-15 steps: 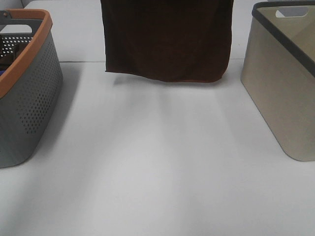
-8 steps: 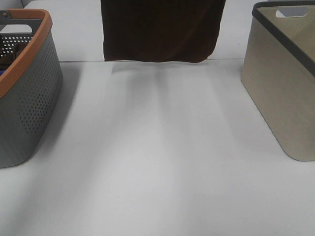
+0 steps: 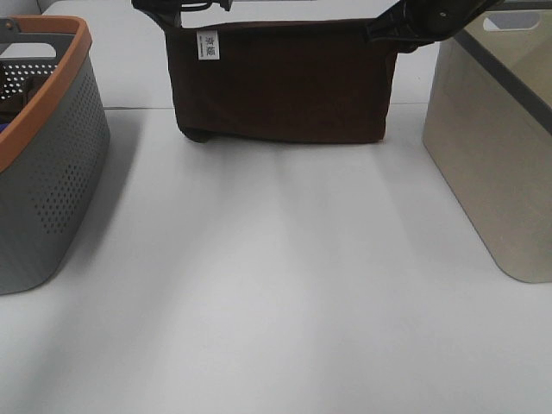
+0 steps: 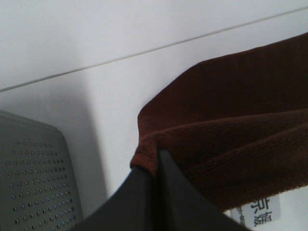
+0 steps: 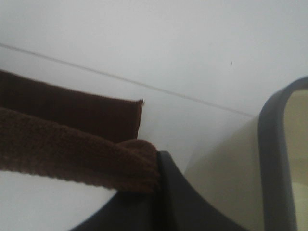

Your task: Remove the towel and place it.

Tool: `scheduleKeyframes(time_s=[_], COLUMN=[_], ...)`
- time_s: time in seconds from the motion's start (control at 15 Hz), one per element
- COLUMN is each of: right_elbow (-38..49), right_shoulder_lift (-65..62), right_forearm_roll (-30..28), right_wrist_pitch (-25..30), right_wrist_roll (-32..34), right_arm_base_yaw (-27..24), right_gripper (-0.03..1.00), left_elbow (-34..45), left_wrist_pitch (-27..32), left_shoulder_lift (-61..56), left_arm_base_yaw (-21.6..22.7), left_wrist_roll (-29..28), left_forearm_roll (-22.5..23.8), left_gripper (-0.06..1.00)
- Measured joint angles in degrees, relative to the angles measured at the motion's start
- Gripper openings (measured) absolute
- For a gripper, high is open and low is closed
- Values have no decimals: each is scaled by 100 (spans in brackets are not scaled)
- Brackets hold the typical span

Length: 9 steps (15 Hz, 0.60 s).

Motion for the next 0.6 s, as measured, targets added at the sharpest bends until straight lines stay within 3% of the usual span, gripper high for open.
scheduleKeyframes(time_s=[0.13, 0.33, 0.6], right_elbow=[0, 0, 0], right_shoulder_lift=[0, 0, -11], right_forearm_roll=[550, 900, 1467], right_wrist_pitch=[550, 1146, 1931], right_wrist_roll=[-539, -859, -1261], right_arm_base_yaw=[-11, -23, -23], right_gripper=[0, 0, 0], left_elbow=[0, 143, 1467], left_wrist_pitch=[103, 183, 166], left_shoulder_lift=[0, -23, -201], left_arm_base_yaw=[0, 52, -11], left_wrist_roll=[46, 258, 315], left_forearm_roll=[-138, -498, -733], left_gripper=[0, 0, 0])
